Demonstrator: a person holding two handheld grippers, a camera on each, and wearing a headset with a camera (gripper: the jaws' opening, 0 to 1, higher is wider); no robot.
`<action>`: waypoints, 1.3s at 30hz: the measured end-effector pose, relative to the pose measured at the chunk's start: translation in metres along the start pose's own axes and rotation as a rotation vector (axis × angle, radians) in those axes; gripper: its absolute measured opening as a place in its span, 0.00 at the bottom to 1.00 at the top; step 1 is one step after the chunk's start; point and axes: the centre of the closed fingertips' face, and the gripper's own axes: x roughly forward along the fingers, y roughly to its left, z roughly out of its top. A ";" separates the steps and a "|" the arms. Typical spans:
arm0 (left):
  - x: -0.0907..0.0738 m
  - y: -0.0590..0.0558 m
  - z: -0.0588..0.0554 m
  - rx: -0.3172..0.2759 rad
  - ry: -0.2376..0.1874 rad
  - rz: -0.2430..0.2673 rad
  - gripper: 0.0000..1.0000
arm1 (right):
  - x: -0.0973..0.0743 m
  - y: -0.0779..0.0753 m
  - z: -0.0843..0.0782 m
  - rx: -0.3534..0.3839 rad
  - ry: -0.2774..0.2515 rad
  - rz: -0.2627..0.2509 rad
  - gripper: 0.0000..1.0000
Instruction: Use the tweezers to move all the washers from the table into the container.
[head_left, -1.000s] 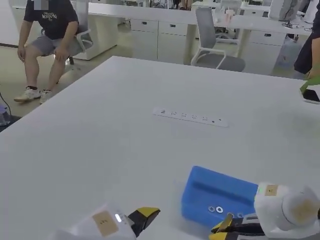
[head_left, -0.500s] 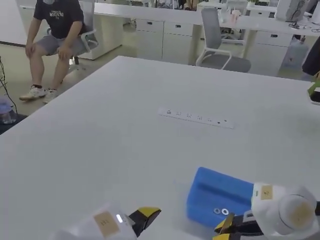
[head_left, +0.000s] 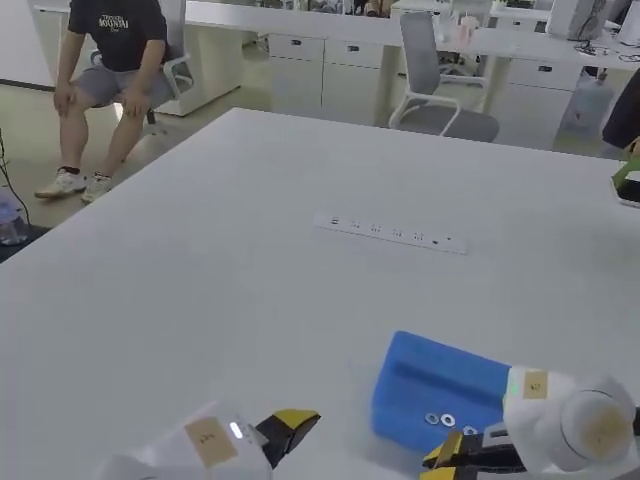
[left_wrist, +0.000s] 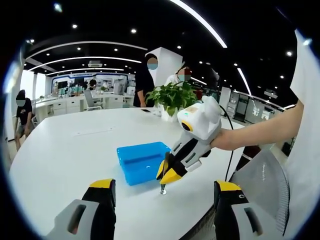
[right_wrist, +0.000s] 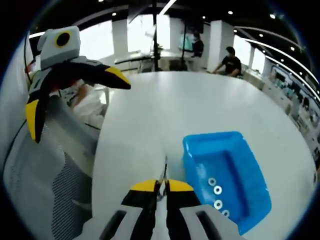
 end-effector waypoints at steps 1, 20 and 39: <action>0.000 0.000 0.000 0.000 0.000 0.000 0.82 | 0.000 0.000 0.000 0.001 0.004 -0.003 0.02; -0.006 0.004 0.003 -0.012 -0.025 0.024 0.82 | -0.032 -0.014 0.045 0.043 -0.082 -0.059 0.03; -0.011 0.008 0.012 -0.004 -0.054 0.028 0.83 | -0.035 -0.068 0.068 0.077 -0.114 -0.138 0.03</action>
